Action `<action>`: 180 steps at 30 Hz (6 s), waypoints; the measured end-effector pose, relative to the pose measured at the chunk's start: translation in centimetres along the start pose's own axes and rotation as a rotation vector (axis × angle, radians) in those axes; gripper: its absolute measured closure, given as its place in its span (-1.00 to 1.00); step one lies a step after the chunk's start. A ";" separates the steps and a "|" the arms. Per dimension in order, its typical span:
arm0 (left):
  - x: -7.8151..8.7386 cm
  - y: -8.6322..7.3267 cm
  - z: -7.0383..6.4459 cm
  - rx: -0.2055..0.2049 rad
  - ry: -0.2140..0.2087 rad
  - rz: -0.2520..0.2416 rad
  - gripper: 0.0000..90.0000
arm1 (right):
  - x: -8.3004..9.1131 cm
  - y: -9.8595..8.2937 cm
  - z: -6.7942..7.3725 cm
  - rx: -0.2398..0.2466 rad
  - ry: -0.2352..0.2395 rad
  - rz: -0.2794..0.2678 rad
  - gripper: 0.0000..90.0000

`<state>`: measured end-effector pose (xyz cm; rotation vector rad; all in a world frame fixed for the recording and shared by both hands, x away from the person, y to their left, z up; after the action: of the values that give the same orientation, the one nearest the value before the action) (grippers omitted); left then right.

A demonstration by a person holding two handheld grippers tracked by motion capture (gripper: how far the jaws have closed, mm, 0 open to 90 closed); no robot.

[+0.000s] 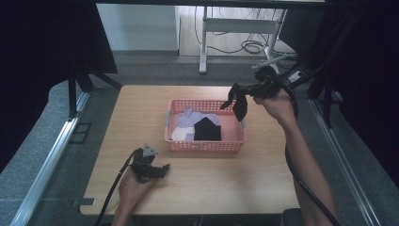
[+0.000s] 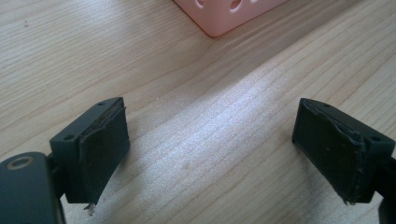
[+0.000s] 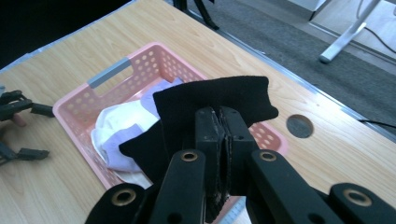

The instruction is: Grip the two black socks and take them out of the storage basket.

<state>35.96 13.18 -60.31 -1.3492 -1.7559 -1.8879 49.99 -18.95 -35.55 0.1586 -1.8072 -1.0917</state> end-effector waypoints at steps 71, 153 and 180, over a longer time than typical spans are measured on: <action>0.0 0.0 0.0 -0.001 -0.001 0.001 -0.77 | -3.4 -12.5 -1.6 -0.099 -0.022 0.128 -0.23; 0.0 0.0 0.0 0.003 -0.002 0.001 -0.77 | -15.4 -1.6 8.3 0.168 0.220 0.079 0.95; 0.0 0.0 0.0 -0.001 0.000 -0.002 -0.77 | -7.0 1.8 5.4 0.104 0.144 -0.038 0.95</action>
<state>35.97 13.18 -60.32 -1.3480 -1.7573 -1.8905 49.94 -10.83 -39.54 0.3278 -1.7377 -0.9873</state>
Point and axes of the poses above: each handheld gripper's, and its own axes: x roughly backward along the jaws, y roughly out of its top, z roughly to its left, the point moved 8 cm from there along -x, roughly forward along the jaws, and after that the axes turned 10 degrees about x, right-handed, at the moved point
